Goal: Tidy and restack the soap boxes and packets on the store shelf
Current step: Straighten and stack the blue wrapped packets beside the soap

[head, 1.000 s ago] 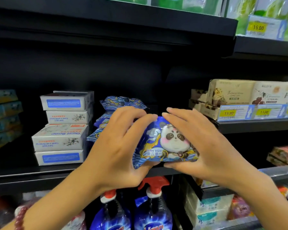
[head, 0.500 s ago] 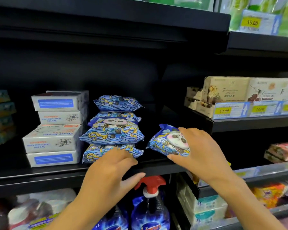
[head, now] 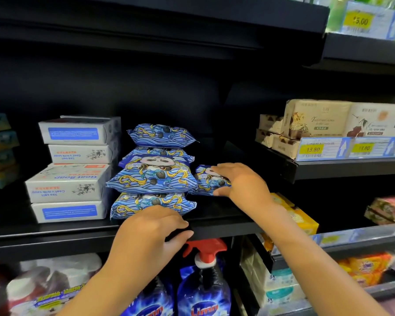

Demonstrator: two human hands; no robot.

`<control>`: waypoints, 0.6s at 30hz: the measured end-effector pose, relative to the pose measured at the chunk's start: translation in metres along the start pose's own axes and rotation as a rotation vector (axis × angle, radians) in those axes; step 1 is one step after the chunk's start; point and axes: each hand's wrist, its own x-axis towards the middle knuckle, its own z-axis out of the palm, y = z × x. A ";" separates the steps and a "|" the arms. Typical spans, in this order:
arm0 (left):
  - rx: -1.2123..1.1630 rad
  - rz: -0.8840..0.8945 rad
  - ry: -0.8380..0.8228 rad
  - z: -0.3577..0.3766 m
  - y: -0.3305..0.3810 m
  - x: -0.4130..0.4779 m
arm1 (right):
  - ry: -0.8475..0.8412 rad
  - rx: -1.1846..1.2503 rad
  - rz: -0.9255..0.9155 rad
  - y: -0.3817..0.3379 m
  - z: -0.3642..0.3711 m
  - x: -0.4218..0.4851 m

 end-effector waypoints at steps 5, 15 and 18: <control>-0.011 0.005 -0.002 0.000 0.001 -0.001 | -0.112 -0.039 0.060 -0.001 0.003 0.021; -0.012 -0.003 -0.022 -0.003 0.004 -0.002 | -0.037 -0.101 0.102 0.005 0.020 0.036; -0.022 -0.006 -0.018 -0.003 0.004 -0.003 | -0.056 -0.126 0.039 0.005 0.017 0.031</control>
